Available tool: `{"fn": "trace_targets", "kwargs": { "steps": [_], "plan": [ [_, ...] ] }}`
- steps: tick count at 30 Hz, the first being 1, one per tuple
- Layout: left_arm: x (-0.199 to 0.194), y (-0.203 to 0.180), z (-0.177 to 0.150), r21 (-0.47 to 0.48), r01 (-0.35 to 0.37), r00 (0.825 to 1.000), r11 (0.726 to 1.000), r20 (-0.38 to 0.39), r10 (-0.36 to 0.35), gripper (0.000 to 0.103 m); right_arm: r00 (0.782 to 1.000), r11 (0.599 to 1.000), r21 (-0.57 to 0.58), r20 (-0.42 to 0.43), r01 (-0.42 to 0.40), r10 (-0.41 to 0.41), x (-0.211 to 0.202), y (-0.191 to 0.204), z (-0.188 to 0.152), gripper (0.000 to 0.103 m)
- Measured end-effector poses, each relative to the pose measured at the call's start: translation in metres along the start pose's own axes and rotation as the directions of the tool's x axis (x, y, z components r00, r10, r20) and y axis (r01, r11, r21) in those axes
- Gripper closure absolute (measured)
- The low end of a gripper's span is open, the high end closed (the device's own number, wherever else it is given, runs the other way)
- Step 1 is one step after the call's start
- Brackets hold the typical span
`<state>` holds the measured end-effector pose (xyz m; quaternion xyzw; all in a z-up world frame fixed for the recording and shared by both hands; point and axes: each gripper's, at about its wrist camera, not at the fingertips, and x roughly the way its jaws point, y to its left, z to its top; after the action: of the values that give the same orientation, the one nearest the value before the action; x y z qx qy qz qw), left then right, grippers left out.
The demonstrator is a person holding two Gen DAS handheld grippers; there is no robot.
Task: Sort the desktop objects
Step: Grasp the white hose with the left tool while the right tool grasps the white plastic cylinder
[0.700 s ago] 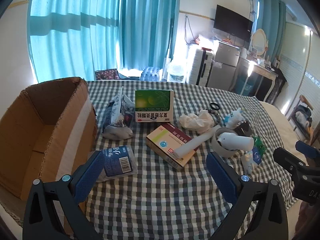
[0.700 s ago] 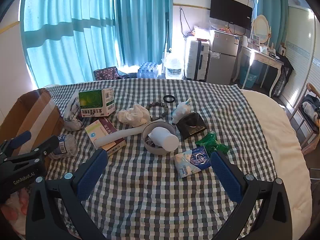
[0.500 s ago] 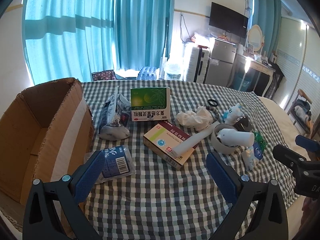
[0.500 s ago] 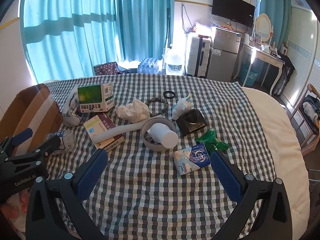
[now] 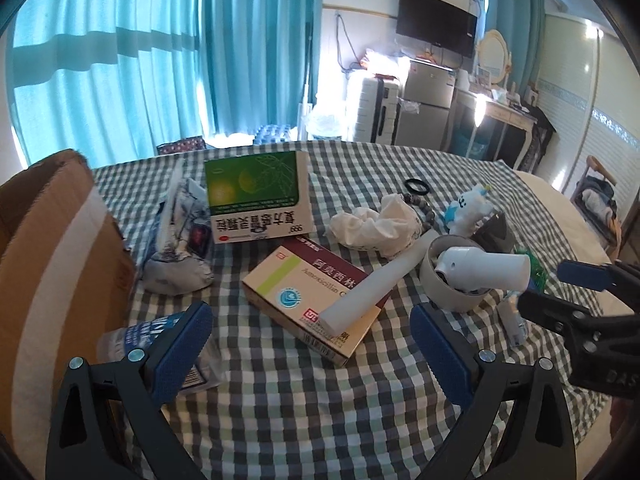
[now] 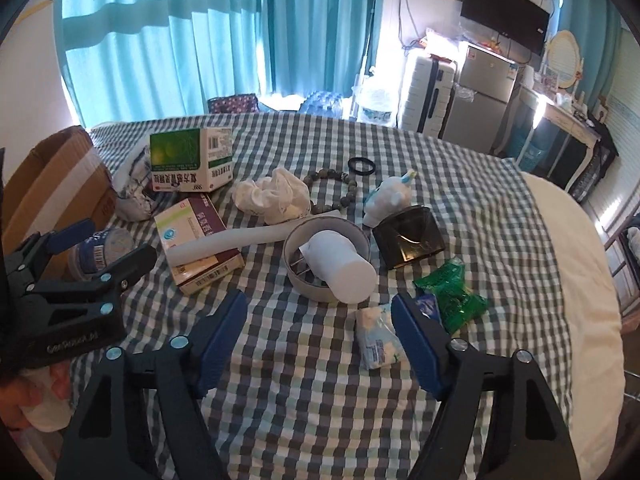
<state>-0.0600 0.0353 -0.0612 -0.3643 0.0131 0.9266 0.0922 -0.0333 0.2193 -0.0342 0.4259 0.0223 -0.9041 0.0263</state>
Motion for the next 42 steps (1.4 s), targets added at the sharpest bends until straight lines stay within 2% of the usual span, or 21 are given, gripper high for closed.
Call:
{"fn": "trace_targets", "kwargs": {
  "steps": [2, 6, 13, 19, 22, 24, 28, 30, 34, 37, 38, 42],
  "plan": [
    [0.008, -0.003, 0.003, 0.005, 0.012, 1.000, 1.000, 0.001, -0.012, 0.002, 1.000, 1.000, 0.018, -0.025, -0.014, 0.015, 0.013, -0.007, 0.002, 0.031],
    [0.027, -0.014, 0.011, 0.037, 0.012, 1.000, 0.999, 0.011, -0.013, 0.002, 0.998, 1.000, 0.022, -0.060, 0.021, -0.020, 0.035, -0.016, 0.004, 0.031],
    [0.065, -0.020, 0.003, 0.060, 0.029, 0.997, 0.998, -0.074, -0.024, 0.002, 0.997, 0.998, 0.056, -0.072, -0.007, 0.011, 0.059, -0.026, 0.010, 0.031],
    [0.076, -0.023, 0.005, 0.092, 0.010, 0.998, 0.996, -0.060, -0.004, 0.002, 0.997, 0.996, 0.084, -0.061, -0.041, 0.047, 0.072, -0.027, 0.008, 0.031],
    [0.081, -0.029, 0.005, 0.112, -0.024, 0.998, 0.993, -0.052, 0.030, 0.002, 0.996, 0.994, 0.096, -0.067, -0.053, 0.059, 0.077, -0.026, 0.008, 0.031],
    [0.085, -0.035, 0.005, 0.129, -0.038, 0.998, 0.991, -0.041, 0.043, 0.002, 0.994, 0.991, 0.113, -0.070, -0.070, 0.078, 0.078, -0.027, 0.007, 0.034],
    [0.090, -0.043, 0.005, 0.155, -0.050, 0.999, 0.987, -0.014, 0.052, 0.010, 0.994, 0.990, 0.122, -0.070, -0.071, 0.080, 0.078, -0.027, 0.007, 0.046],
    [0.088, -0.044, 0.004, 0.154, -0.043, 0.999, 0.987, -0.009, 0.045, 0.014, 0.996, 0.992, 0.114, -0.060, -0.060, 0.067, 0.077, -0.027, 0.007, 0.057],
    [0.084, -0.051, 0.005, 0.193, -0.017, 1.000, 0.981, -0.018, 0.021, 0.036, 0.996, 0.991, 0.116, -0.056, -0.059, 0.066, 0.075, -0.027, 0.009, 0.062],
    [0.081, -0.057, 0.006, 0.228, 0.044, 0.999, 0.973, -0.021, -0.040, 0.056, 0.997, 0.993, 0.111, -0.049, -0.049, 0.054, 0.073, -0.026, 0.010, 0.070],
    [0.080, -0.059, 0.006, 0.243, 0.079, 0.997, 0.967, -0.026, -0.075, 0.057, 0.997, 0.993, 0.112, -0.050, -0.048, 0.054, 0.072, -0.026, 0.010, 0.073],
    [0.080, -0.055, 0.007, 0.244, 0.174, 0.985, 0.954, -0.049, -0.167, 0.061, 0.996, 0.985, 0.155, -0.048, -0.068, 0.077, 0.070, -0.033, 0.006, 0.073]
  ]
}}
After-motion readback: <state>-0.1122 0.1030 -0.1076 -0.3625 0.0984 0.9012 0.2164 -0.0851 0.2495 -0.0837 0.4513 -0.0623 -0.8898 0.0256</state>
